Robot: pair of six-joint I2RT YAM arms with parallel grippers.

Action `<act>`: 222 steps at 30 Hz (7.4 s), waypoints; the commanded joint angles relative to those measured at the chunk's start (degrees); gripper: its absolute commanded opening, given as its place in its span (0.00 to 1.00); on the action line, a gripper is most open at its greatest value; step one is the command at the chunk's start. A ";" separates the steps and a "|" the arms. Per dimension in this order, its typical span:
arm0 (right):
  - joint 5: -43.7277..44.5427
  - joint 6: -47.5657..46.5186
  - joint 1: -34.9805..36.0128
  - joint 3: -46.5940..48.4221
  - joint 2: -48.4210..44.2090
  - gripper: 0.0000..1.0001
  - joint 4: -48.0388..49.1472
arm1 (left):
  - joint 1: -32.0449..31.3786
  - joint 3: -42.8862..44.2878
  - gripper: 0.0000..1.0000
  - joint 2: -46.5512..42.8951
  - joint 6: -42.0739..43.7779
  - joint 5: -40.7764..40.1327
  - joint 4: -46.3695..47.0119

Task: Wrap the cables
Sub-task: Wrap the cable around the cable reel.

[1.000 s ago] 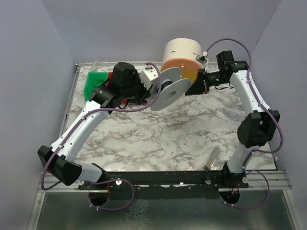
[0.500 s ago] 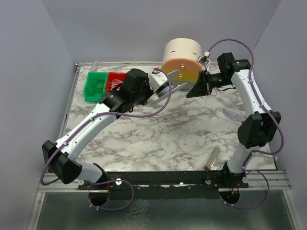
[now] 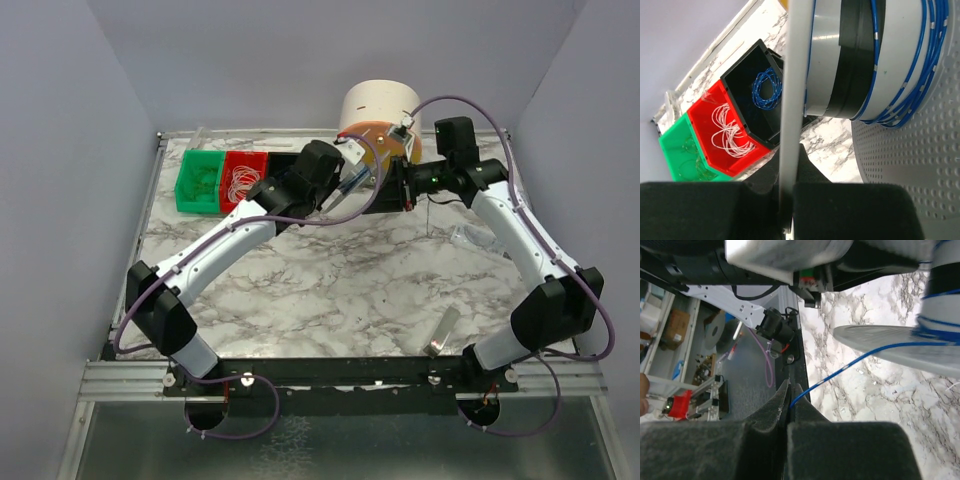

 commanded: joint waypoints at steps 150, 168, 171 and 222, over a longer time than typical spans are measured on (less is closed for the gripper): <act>20.96 -29.17 14.86 -14.18 -5.29 0.55 -8.51 | 14.75 -12.74 0.00 -1.83 -40.55 47.49 21.30; 27.09 -34.33 -5.74 -17.33 -22.73 0.57 -5.23 | 15.53 -17.50 0.00 2.66 -42.46 60.53 29.24; 24.84 -41.99 -5.78 -24.29 -26.31 0.58 -2.77 | 15.54 -16.58 0.00 2.86 -42.94 60.80 28.59; 80.25 -90.40 35.82 -32.67 -6.93 0.66 12.63 | 18.18 -12.00 0.00 3.65 -42.13 54.33 23.05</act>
